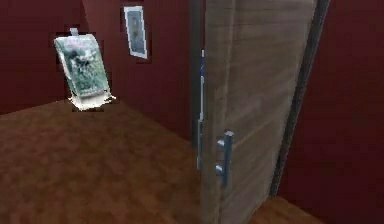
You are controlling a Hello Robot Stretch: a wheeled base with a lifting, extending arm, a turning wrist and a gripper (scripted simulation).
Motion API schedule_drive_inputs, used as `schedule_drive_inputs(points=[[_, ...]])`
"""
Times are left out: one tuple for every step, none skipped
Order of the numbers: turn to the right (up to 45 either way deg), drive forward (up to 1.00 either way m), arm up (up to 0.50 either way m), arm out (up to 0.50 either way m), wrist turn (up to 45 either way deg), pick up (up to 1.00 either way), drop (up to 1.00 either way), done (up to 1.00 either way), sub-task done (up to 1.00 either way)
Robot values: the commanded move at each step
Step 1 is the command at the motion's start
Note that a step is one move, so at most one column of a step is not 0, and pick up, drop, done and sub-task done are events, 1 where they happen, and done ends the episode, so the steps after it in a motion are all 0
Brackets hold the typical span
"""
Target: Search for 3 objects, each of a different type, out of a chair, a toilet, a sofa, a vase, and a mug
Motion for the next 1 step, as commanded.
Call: schedule_drive_inputs(points=[[-24.0,0.00,0.00,0.00,0.0,0.00,0.00,0.00,0.00]])
